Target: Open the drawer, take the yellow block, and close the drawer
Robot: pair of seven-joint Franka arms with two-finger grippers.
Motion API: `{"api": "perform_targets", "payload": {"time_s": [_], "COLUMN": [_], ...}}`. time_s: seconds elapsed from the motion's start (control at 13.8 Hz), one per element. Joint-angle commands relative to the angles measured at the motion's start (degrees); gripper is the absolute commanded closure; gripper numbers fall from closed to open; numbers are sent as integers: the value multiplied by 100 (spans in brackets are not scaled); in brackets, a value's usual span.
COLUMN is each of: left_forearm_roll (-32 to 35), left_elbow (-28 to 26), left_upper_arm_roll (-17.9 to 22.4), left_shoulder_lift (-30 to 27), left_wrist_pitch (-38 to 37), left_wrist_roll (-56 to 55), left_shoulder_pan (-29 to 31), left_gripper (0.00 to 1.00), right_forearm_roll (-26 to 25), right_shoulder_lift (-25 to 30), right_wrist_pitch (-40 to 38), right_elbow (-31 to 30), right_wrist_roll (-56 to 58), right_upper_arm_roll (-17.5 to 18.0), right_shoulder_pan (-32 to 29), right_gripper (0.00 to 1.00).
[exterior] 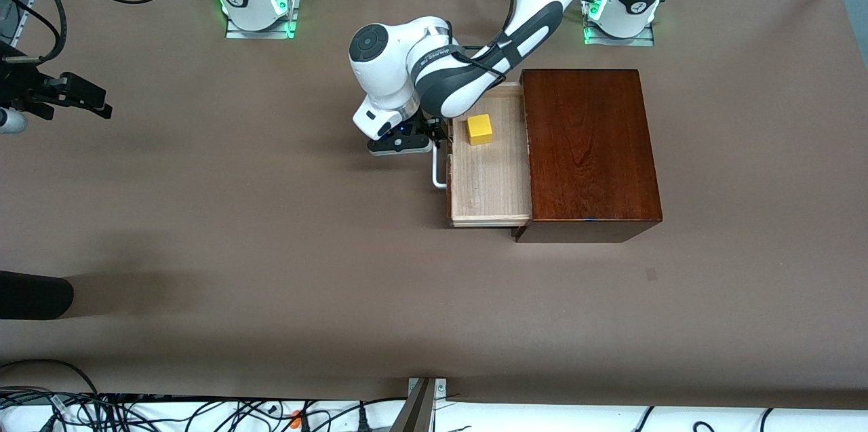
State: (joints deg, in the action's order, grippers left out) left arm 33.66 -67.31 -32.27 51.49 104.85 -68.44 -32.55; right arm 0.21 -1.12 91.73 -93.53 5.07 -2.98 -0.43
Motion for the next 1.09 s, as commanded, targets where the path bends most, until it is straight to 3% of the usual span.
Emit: {"api": "perform_targets", "payload": {"time_s": [0.0, 0.36, 0.51, 0.72, 1.01], "left_forearm_roll": [9, -587, -1096, -1765, -1811], "left_elbow": [534, 491, 247, -535, -687], "left_upper_arm_roll": [10, -165, -446, -982, -1606], "left_shoulder_lift": [195, -611, -1295, -2403, -2714], "left_wrist_pitch": [36, -657, -1061, -1299, -1783], "left_wrist_roll": [-64, 190, 584, 1139, 1797], "left_shoulder_pan": [-208, 292, 957, 2372, 3735], "left_gripper": [0, 0, 0, 0, 0], "right_forearm_roll": [-13, -13, -13, -13, 5], "right_shoulder_lift": [16, 16, 16, 16, 16], "right_wrist_pitch": [-103, -112, -112, -103, -260], "right_elbow": [80, 80, 80, 80, 80], "right_wrist_roll": [-32, -32, -32, -32, -5], "right_upper_arm_roll": [52, 52, 52, 52, 52], "right_shoulder_pan": [-45, -45, -45, -45, -45], "right_gripper": [0, 0, 0, 0, 0]}}
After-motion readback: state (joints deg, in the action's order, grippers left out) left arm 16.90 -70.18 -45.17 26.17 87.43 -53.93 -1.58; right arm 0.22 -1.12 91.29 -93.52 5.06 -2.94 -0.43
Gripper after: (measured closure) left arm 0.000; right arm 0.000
